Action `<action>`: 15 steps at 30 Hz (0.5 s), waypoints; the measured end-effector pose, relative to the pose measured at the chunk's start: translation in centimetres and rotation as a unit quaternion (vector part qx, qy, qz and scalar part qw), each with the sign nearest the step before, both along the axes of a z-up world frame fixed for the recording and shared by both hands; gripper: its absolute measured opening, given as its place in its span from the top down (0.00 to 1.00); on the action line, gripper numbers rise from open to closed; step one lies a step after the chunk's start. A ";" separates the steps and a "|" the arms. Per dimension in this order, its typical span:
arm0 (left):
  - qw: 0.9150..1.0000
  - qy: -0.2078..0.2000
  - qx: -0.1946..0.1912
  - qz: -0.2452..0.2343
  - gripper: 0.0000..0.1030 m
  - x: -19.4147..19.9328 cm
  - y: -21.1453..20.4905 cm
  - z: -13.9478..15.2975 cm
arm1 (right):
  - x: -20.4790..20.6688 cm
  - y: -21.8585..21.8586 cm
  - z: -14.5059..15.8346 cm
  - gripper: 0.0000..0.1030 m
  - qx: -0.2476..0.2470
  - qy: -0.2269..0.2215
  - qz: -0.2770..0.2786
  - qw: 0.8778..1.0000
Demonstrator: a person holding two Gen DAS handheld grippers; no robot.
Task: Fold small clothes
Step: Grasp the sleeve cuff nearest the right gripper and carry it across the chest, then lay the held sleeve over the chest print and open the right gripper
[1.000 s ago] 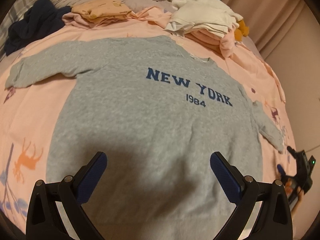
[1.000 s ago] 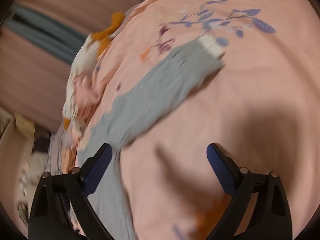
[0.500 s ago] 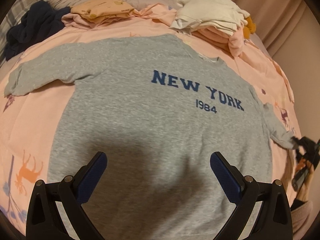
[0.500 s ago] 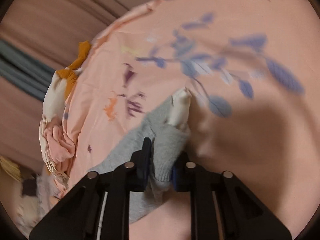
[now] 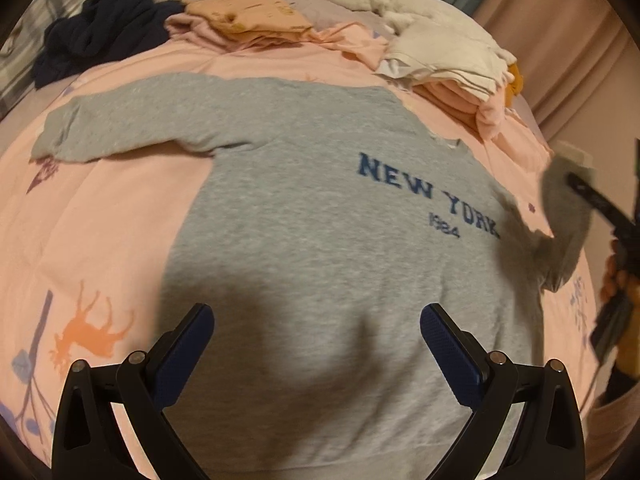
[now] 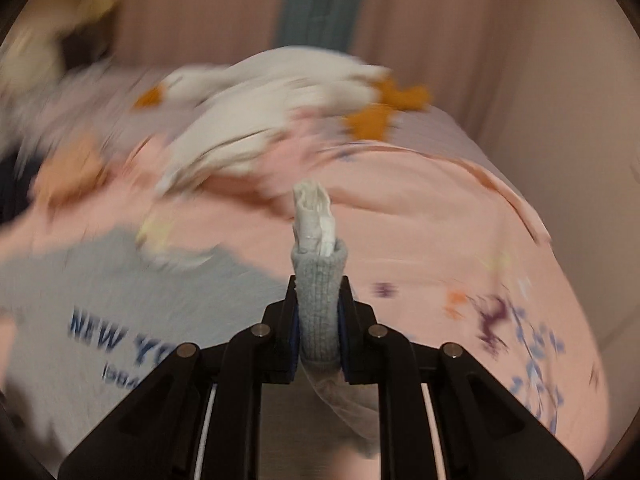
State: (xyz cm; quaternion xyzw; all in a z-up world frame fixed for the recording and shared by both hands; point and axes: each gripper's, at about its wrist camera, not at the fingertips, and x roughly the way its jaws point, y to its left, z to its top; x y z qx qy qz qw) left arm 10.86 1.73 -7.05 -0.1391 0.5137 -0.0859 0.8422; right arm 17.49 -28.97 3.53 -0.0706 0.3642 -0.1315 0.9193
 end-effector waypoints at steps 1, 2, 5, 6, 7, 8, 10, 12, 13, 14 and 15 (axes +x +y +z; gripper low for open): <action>1.000 0.004 0.000 0.004 0.01 0.0 0.4 -0.2 | 0.7 1.2 -0.7 0.85 -0.013 0.008 0.014 1.000; 1.000 0.008 0.000 0.007 0.01 0.1 0.7 -0.5 | 1.2 3.0 -1.8 0.85 -0.028 0.017 0.031 0.999; 1.000 0.016 -0.002 0.017 0.01 0.3 1.7 -0.9 | 2.9 7.3 -5.0 0.85 -0.061 0.048 0.074 0.994; 1.000 0.017 -0.004 0.019 0.01 0.3 2.0 -1.0 | 3.3 8.5 -5.8 0.85 -0.078 0.056 0.082 0.992; 1.000 0.018 -0.005 0.021 0.01 0.3 2.2 -1.0 | 3.5 9.8 -7.0 0.85 -0.107 0.068 0.089 0.988; 1.000 0.017 -0.004 0.022 0.01 0.3 2.4 -1.1 | 3.9 10.7 -8.1 0.84 -0.125 0.084 0.096 0.984; 1.000 0.017 -0.001 0.024 0.01 0.3 2.5 -1.1 | 4.1 11.3 -10.1 0.65 -0.137 0.118 0.106 0.978; 1.000 0.019 -0.001 0.025 0.01 0.5 2.8 -1.3 | 3.5 10.9 -11.2 0.44 -0.134 0.140 0.107 0.975; 0.999 0.019 -0.002 0.026 0.01 0.6 2.9 -1.4 | 3.0 10.6 -11.1 0.42 -0.129 0.136 0.109 0.976; 0.999 0.020 -0.003 0.026 0.01 0.6 3.0 -1.5 | 2.4 10.1 -10.6 0.39 -0.109 0.133 0.117 0.978; 0.999 0.020 -0.003 0.026 0.01 0.6 3.1 -1.6 | 2.0 9.5 -10.0 0.36 -0.081 0.132 0.124 0.980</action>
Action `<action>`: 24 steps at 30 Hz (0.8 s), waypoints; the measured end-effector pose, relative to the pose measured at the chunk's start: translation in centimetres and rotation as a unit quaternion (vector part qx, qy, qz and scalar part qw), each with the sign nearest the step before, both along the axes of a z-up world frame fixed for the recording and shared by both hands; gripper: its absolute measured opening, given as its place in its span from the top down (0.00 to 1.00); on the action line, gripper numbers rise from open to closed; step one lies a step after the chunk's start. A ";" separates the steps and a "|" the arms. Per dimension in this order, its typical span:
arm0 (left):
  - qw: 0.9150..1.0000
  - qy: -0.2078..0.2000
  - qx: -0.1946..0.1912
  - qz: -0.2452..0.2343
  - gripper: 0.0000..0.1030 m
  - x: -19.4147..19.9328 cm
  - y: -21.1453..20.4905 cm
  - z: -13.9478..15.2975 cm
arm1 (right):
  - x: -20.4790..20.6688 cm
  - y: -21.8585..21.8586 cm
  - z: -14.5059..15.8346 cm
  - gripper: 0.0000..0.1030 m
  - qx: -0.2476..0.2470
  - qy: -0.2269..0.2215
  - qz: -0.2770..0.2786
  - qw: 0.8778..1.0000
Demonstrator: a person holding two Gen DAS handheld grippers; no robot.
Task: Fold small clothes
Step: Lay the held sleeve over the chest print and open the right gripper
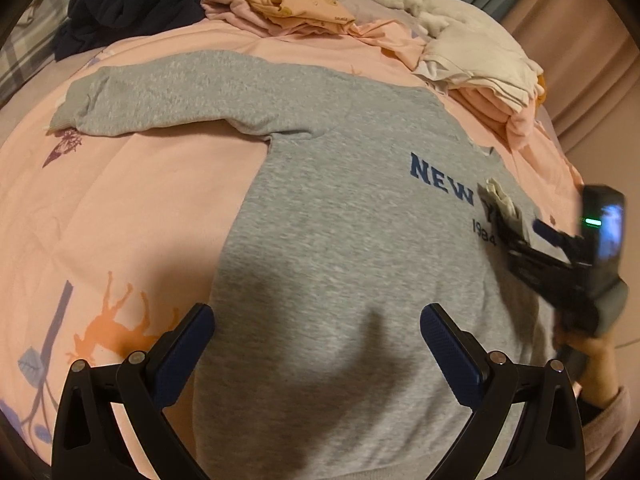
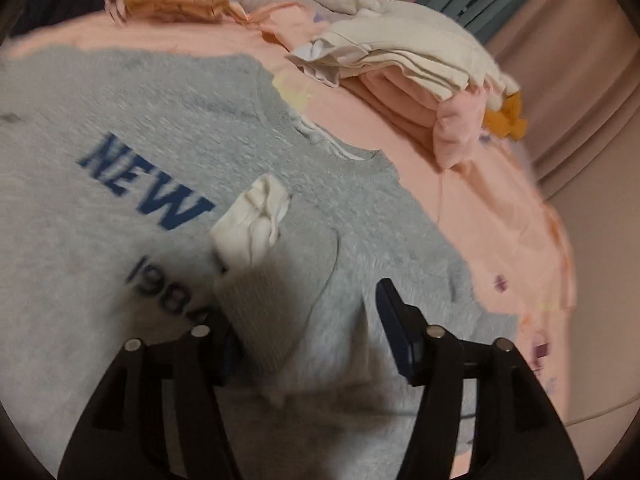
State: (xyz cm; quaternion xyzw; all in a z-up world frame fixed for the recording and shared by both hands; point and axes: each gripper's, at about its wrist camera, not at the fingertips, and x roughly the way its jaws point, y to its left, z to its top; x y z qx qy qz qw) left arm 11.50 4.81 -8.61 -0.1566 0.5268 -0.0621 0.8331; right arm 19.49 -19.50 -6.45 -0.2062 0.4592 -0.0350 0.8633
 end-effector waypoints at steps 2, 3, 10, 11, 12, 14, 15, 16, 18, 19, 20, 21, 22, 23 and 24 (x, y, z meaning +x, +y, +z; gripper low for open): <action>1.000 -0.001 0.000 0.000 0.01 0.0 0.2 0.0 | -1.3 -1.5 1.7 0.34 0.073 -0.001 0.002 0.997; 1.000 -0.002 0.001 0.002 0.01 0.0 0.3 0.0 | -2.2 -3.0 3.2 0.33 0.117 -0.015 -0.004 0.993; 1.000 0.003 -0.002 0.014 0.01 0.0 1.4 -0.3 | -5.6 -14.1 5.5 0.26 0.323 -0.098 -0.175 0.925; 1.000 0.003 -0.003 0.013 0.01 0.0 1.5 -0.3 | -6.0 -15.1 5.0 0.31 0.344 -0.099 -0.193 0.913; 1.000 0.003 -0.001 0.013 0.01 0.0 1.5 -0.3 | -6.1 -15.4 4.6 0.35 0.354 -0.098 -0.195 0.909; 1.000 0.001 0.001 0.017 0.01 0.2 1.8 -0.2 | -5.7 -14.5 3.8 0.50 0.349 -0.086 -0.181 0.915; 1.000 0.002 0.002 0.022 0.01 0.3 2.0 -0.2 | -5.2 -13.2 3.2 0.54 0.334 -0.072 -0.167 0.925; 1.000 0.002 0.001 0.030 0.01 0.4 2.4 -0.2 | -4.8 -12.6 2.8 0.62 0.325 -0.062 -0.160 0.930; 0.999 0.001 -0.004 0.045 0.01 0.3 3.7 -0.1 | -3.9 -11.2 1.2 0.65 0.297 -0.043 -0.156 0.941; 0.999 -0.001 -0.005 0.054 0.01 0.2 4.6 0.1 | -3.2 -10.9 0.4 0.66 0.283 -0.034 -0.159 0.945; 0.998 -0.003 -0.004 0.060 0.01 0.1 5.2 0.2 | -2.9 -10.7 -0.4 0.67 0.264 -0.026 -0.163 0.950; 0.998 -0.004 -0.005 0.066 0.01 0.1 5.9 0.3 | -2.6 -10.0 -1.6 0.67 0.237 -0.012 -0.169 0.957; 0.997 -0.004 -0.007 0.072 0.01 0.1 6.8 0.3 | -2.6 -9.9 -2.2 0.67 0.226 -0.008 -0.166 0.960; 0.997 -0.004 -0.009 0.081 0.01 0.2 7.7 0.4 | -2.8 -9.3 -2.4 0.67 0.213 -0.019 -0.159 0.964; 0.996 -0.005 -0.012 0.089 0.01 0.3 8.6 0.5 | -3.2 -9.0 -2.4 0.67 0.202 -0.028 -0.158 0.966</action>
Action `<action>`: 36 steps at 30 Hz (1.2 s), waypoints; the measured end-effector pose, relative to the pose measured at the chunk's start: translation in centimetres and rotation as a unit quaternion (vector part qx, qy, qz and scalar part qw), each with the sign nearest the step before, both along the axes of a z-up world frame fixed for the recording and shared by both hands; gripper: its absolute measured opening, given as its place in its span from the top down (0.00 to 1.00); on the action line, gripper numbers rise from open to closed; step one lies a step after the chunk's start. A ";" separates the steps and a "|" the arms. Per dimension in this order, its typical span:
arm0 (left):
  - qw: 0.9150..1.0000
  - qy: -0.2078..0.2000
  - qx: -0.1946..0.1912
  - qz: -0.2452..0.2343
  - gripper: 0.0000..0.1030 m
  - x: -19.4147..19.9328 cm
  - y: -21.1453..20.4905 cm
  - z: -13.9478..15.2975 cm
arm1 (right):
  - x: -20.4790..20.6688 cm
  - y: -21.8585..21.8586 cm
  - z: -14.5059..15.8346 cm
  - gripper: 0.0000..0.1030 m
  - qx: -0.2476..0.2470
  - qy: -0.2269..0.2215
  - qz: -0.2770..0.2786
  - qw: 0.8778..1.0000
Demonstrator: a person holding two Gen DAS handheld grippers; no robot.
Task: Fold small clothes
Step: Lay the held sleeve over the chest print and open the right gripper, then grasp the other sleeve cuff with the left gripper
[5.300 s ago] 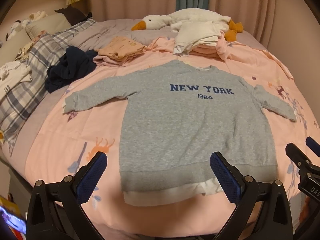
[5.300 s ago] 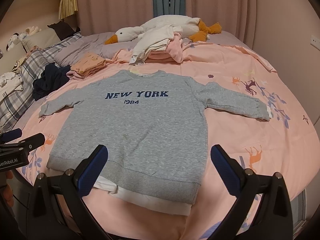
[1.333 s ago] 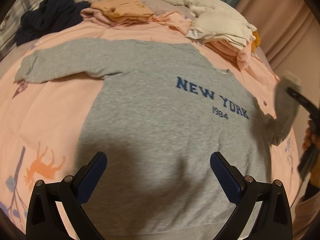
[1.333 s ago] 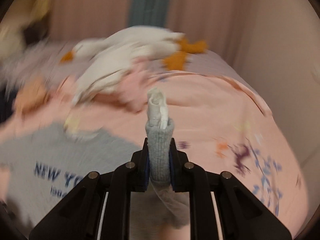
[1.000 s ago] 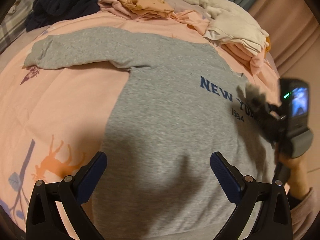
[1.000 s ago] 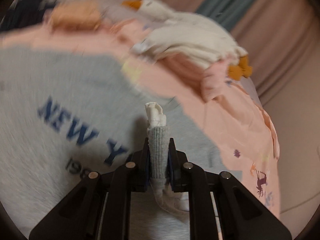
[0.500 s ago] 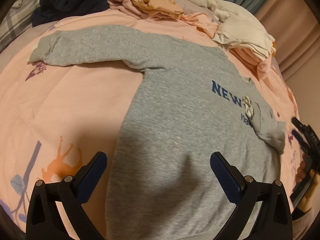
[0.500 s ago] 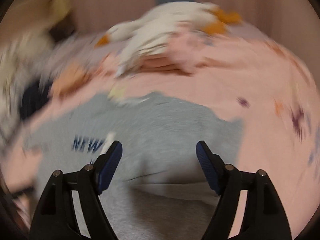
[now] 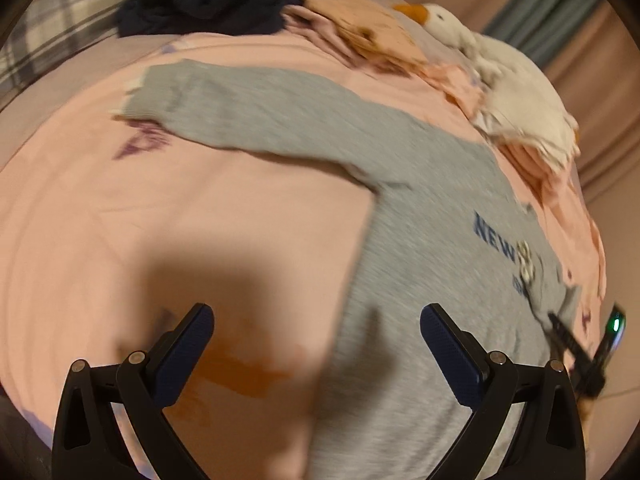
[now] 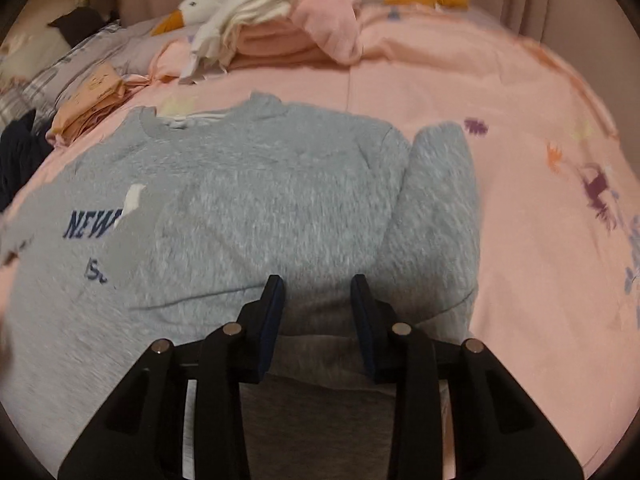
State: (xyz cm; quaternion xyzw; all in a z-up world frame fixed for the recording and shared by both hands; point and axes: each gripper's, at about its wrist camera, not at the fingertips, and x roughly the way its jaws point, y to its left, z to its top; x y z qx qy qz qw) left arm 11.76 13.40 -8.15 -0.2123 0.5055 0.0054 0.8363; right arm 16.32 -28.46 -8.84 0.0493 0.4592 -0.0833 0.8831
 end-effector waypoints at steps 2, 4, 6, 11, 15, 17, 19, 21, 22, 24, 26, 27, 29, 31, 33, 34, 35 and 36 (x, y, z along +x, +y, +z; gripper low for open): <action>1.000 -0.003 -0.015 0.023 0.01 0.4 2.0 0.3 | -0.4 0.4 0.1 0.65 -0.011 -0.004 0.000 1.000; 0.998 -0.014 -0.048 0.044 0.01 0.8 4.1 0.6 | -0.7 0.8 0.7 0.64 -0.007 -0.006 -0.008 1.000; 0.994 -0.026 -0.079 0.070 0.01 1.3 6.2 0.8 | -1.3 0.2 2.0 0.62 0.012 -0.022 -0.011 1.000; 0.969 -0.043 -0.200 0.138 0.01 3.4 11.0 -0.8 | -4.0 1.2 5.8 0.48 0.054 -0.079 0.018 0.995; 0.945 -0.035 -0.273 0.174 0.01 5.4 13.4 -2.9 | -4.9 3.4 6.9 0.44 0.068 -0.095 0.054 0.992; 0.935 -0.043 -0.300 0.184 0.01 6.2 14.0 -3.5 | -5.1 4.0 7.1 0.44 0.076 -0.097 0.066 0.990; 0.932 -0.048 -0.304 0.192 0.01 7.1 14.6 -4.0 | -5.3 4.5 7.3 0.44 0.080 -0.102 0.072 0.989; 0.929 -0.059 -0.300 0.206 0.01 7.9 15.2 -4.3 | -5.2 4.6 7.5 0.44 0.089 -0.106 0.076 0.987; 0.930 -0.066 -0.295 0.210 0.01 8.2 15.5 -4.3 | -5.4 4.7 7.6 0.44 0.092 -0.108 0.075 0.987; 0.933 -0.077 -0.272 0.221 0.01 8.9 16.0 -4.1 | -5.4 4.8 7.6 0.44 0.097 -0.109 0.076 0.986; 0.940 -0.082 -0.238 0.230 0.01 9.6 16.2 -3.8 | -5.5 5.0 7.4 0.43 0.105 -0.106 0.072 0.986; 0.945 -0.081 -0.214 0.235 0.01 9.9 16.3 -3.6 | -5.6 5.2 7.1 0.42 0.114 -0.104 0.071 0.985; 0.952 -0.072 -0.170 0.243 0.15 10.4 16.4 -3.4 | -5.8 6.1 6.4 0.42 0.136 -0.094 0.079 0.983; 0.960 -0.059 -0.124 0.246 0.40 11.0 16.1 -3.0 | -6.0 7.5 5.7 0.42 0.146 -0.082 0.094 0.981; 0.963 -0.049 -0.109 0.242 0.70 11.1 16.3 -2.9 | -6.4 9.0 4.9 0.42 0.158 -0.074 0.109 0.979; 0.964 -0.047 -0.106 0.241 0.77 11.3 16.4 -2.9 | -6.5 9.4 4.6 0.42 0.164 -0.073 0.109 0.978; 0.964 -0.045 -0.100 0.242 0.77 11.2 16.4 -2.9 | -6.7 9.8 4.3 0.42 0.175 -0.074 0.108 0.976; 0.964 -0.046 -0.095 0.243 0.79 11.2 16.4 -2.6 | -6.9 10.1 4.2 0.42 0.185 -0.077 0.106 0.974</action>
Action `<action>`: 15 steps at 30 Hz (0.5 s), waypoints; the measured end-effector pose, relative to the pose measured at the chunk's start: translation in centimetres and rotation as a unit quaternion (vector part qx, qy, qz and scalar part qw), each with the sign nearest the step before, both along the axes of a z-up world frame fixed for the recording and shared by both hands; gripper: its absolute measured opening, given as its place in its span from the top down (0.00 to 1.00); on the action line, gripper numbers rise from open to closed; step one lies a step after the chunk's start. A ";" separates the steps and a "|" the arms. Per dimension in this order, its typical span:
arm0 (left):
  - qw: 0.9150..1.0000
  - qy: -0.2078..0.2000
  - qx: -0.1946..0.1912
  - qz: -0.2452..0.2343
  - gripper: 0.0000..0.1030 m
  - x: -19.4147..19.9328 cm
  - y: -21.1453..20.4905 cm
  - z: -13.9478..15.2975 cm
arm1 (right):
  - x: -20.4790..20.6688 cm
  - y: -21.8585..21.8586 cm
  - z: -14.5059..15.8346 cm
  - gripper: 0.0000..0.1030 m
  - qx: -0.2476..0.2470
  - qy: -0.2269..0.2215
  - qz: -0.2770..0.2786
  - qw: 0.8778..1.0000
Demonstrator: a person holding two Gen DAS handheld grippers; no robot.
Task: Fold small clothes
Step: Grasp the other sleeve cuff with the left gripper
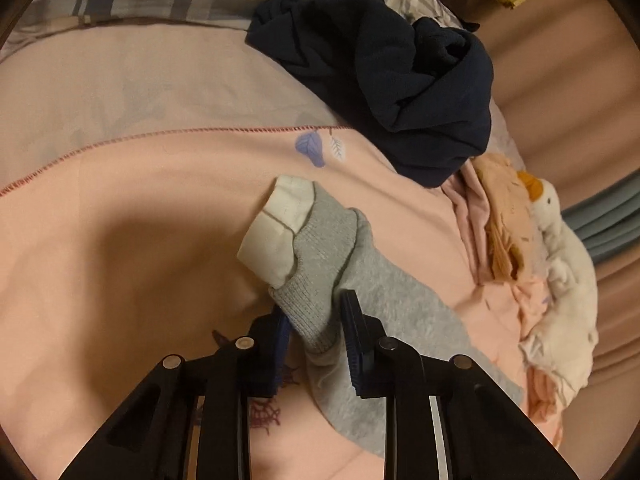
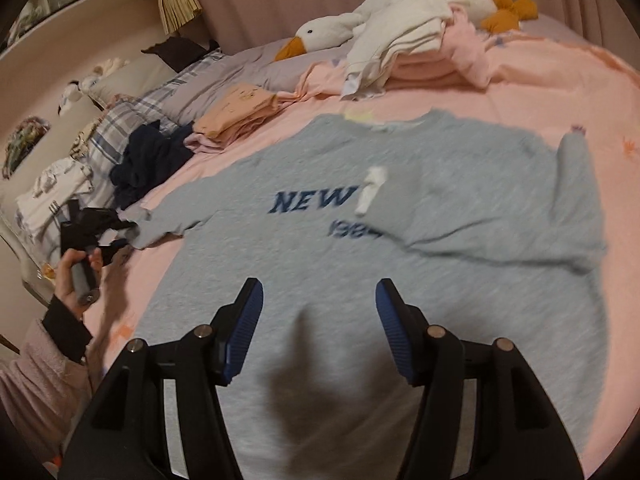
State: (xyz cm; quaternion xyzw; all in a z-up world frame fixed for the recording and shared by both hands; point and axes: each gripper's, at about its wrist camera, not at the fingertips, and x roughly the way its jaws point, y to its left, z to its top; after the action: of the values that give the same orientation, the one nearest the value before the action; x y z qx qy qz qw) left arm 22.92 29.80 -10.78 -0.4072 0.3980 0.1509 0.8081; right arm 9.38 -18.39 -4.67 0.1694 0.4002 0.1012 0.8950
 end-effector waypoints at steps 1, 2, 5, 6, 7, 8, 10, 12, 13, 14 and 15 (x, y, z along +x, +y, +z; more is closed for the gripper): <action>1.000 -0.003 0.007 -0.002 0.83 0.0 -0.1 0.4 | -0.1 0.1 -0.1 0.42 0.009 -0.002 -0.001 1.000; 1.000 -0.008 0.015 -0.007 0.86 -0.1 -0.5 1.0 | -0.4 0.2 -0.1 0.42 0.022 -0.004 -0.002 1.000; 0.997 -0.033 0.059 -0.033 0.86 0.1 -2.1 3.6 | -0.8 0.0 0.0 0.42 0.033 -0.005 -0.003 0.999; 0.995 -0.043 0.079 -0.046 0.87 0.1 -3.0 4.7 | -0.9 -0.3 0.1 0.42 0.031 -0.006 -0.005 1.000; 0.993 -0.050 0.090 -0.058 0.87 0.3 -3.8 5.5 | -1.2 -0.7 0.4 0.42 0.027 -0.009 -0.010 1.000; 0.990 -0.061 0.103 -0.074 0.87 0.3 -4.9 6.5 | -1.4 -1.1 0.6 0.42 0.026 -0.011 -0.014 1.000; 0.983 -0.080 0.128 -0.109 0.87 0.4 -7.5 8.2 | -2.0 -2.1 0.9 0.42 0.027 -0.017 -0.026 0.999; 0.972 -0.096 0.156 -0.148 0.87 0.5 -10.9 9.5 | -2.6 -2.9 1.1 0.41 0.028 -0.023 -0.039 0.999; 0.966 -0.103 0.167 -0.171 0.87 0.5 -12.7 10.0 | -2.8 -3.2 1.1 0.41 0.029 -0.024 -0.043 0.998; 0.959 -0.108 0.175 -0.196 0.87 0.4 -14.6 10.4 | -3.0 -3.5 1.0 0.41 0.031 -0.023 -0.047 0.998; 0.953 -0.112 0.178 -0.217 0.87 0.4 -16.3 10.6 | -3.1 -3.7 0.9 0.41 0.032 -0.022 -0.050 0.998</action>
State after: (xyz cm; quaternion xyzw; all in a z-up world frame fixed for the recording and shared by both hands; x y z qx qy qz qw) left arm 23.28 13.55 -0.23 -0.1749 0.3500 -0.0067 0.9202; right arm 6.25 -22.11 -3.79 0.2153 0.3676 0.0727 0.9018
